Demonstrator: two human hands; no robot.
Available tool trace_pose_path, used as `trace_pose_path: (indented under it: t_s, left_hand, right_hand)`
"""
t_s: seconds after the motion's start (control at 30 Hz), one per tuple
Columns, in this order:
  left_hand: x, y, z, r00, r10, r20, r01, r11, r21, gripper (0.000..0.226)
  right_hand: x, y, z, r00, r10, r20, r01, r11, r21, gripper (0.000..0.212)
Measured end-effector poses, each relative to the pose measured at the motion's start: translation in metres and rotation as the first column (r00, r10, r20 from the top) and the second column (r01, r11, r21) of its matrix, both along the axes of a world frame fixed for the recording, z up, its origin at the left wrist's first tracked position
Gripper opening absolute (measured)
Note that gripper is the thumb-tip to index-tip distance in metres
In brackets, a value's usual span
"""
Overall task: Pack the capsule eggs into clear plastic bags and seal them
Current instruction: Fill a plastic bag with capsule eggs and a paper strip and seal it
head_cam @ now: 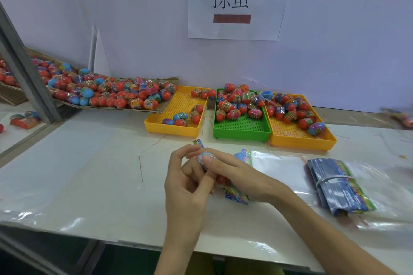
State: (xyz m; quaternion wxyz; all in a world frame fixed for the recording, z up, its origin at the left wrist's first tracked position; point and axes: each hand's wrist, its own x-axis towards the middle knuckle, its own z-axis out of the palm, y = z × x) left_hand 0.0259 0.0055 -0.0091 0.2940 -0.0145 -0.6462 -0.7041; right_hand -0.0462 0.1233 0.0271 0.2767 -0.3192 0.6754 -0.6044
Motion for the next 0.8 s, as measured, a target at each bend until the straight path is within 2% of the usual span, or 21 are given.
trace_pose_path:
  t_s: [0.13, 0.23, 0.4, 0.53, 0.63, 0.7, 0.77, 0.8]
  left_hand:
    - [-0.001, 0.003, 0.001, 0.998, 0.055, -0.007, -0.054, 0.995, 0.08, 0.033]
    - [-0.001, 0.004, 0.003, 0.999, 0.029, -0.037, -0.026, 0.997, 0.074, 0.026]
    - [-0.002, -0.001, 0.002, 0.999, -0.032, 0.026, 0.026, 0.974, 0.225, 0.019]
    - [-0.003, -0.003, 0.004, 0.993, -0.065, 0.1, 0.035, 0.96, 0.276, 0.018]
    - [-0.004, -0.002, 0.003, 0.988, -0.069, 0.139, 0.033, 0.969, 0.245, 0.032]
    - [-0.006, -0.001, 0.003, 0.979, -0.088, 0.183, 0.039, 0.965, 0.259, 0.03]
    - [-0.009, -0.001, 0.004, 0.959, -0.163, 0.232, 0.077, 0.937, 0.34, 0.016]
    - [-0.011, 0.0, 0.005, 0.939, -0.228, 0.256, 0.117, 0.915, 0.385, 0.02]
  right_hand:
    - [0.001, -0.006, -0.004, 0.999, -0.031, 0.045, 0.031, 1.0, 0.0, 0.045]
    - [0.001, -0.01, -0.005, 0.993, -0.091, 0.07, 0.094, 0.995, -0.044, 0.051]
    - [-0.009, -0.004, 0.001, 0.936, -0.113, 0.334, 0.192, 0.958, -0.213, 0.054]
    - [-0.014, 0.001, 0.008, 0.851, 0.004, 0.525, 0.259, 0.866, -0.427, 0.052]
    - [-0.016, 0.001, 0.01, 0.822, -0.006, 0.569, 0.335, 0.814, -0.474, 0.051]
    - [-0.014, 0.003, 0.014, 0.814, -0.036, 0.579, 0.375, 0.795, -0.477, 0.058]
    - [-0.01, 0.008, 0.019, 0.834, -0.144, 0.532, 0.402, 0.82, -0.408, 0.06]
    - [-0.009, 0.01, 0.02, 0.847, -0.213, 0.487, 0.414, 0.84, -0.351, 0.062]
